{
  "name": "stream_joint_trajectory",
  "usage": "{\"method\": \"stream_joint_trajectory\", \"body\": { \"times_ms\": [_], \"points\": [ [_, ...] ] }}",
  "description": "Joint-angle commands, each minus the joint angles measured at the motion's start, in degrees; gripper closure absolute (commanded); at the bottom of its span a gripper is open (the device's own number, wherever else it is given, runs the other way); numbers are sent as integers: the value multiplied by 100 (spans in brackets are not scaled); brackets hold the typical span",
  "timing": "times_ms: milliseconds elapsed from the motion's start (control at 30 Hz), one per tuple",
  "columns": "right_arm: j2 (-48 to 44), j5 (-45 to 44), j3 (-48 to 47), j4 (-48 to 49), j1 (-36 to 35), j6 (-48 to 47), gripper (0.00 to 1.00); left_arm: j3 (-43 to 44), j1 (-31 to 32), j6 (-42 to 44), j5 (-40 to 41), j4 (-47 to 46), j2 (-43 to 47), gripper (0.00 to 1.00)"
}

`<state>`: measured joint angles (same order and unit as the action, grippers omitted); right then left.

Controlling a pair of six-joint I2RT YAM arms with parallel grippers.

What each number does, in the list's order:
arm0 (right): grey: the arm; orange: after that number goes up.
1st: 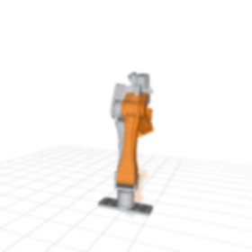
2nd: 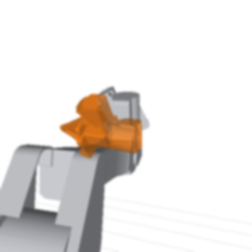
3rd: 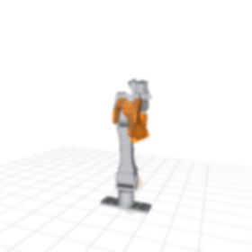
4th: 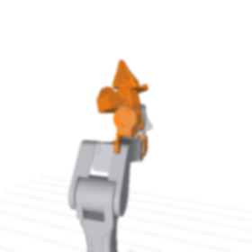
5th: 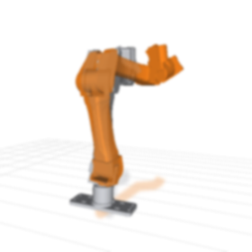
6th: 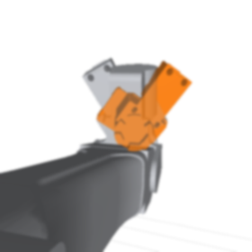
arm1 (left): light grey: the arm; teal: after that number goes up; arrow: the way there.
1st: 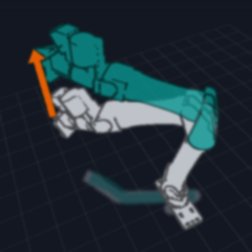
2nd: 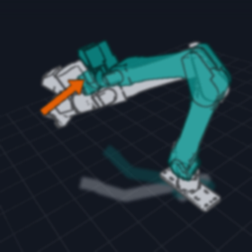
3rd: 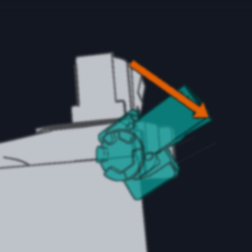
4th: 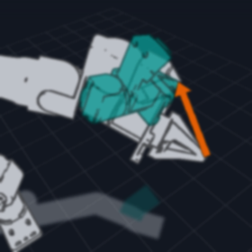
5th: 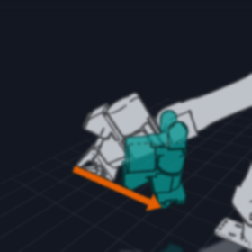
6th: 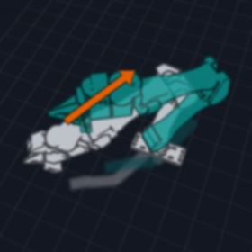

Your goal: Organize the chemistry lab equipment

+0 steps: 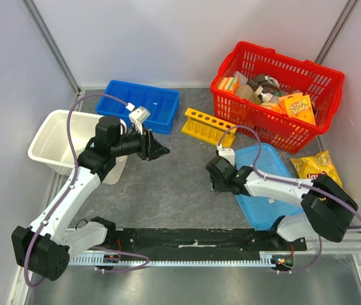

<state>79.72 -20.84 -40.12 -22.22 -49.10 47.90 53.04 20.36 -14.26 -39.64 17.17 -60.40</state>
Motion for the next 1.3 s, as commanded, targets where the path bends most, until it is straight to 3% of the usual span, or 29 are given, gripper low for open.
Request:
{"method": "stream_joint_trajectory", "body": {
  "times_ms": [0,400,833,1167,1267],
  "points": [
    [218,-306,-330,218,-99,141,41,14,38,-156,-62,-223,134,55],
    [650,-359,-391,305,-126,185,50,-21,91,-209,-78,-30,-42,55],
    [501,-403,-426,596,-126,97,67,-1093,117,-1086,-571,-380,213,55],
    [-158,-570,-313,895,-126,-26,71,-1647,460,-1905,-563,-1409,-244,56],
    [-80,-640,-391,711,-126,140,65,-1647,557,-1879,-440,-1409,-402,57]
  ]
}}
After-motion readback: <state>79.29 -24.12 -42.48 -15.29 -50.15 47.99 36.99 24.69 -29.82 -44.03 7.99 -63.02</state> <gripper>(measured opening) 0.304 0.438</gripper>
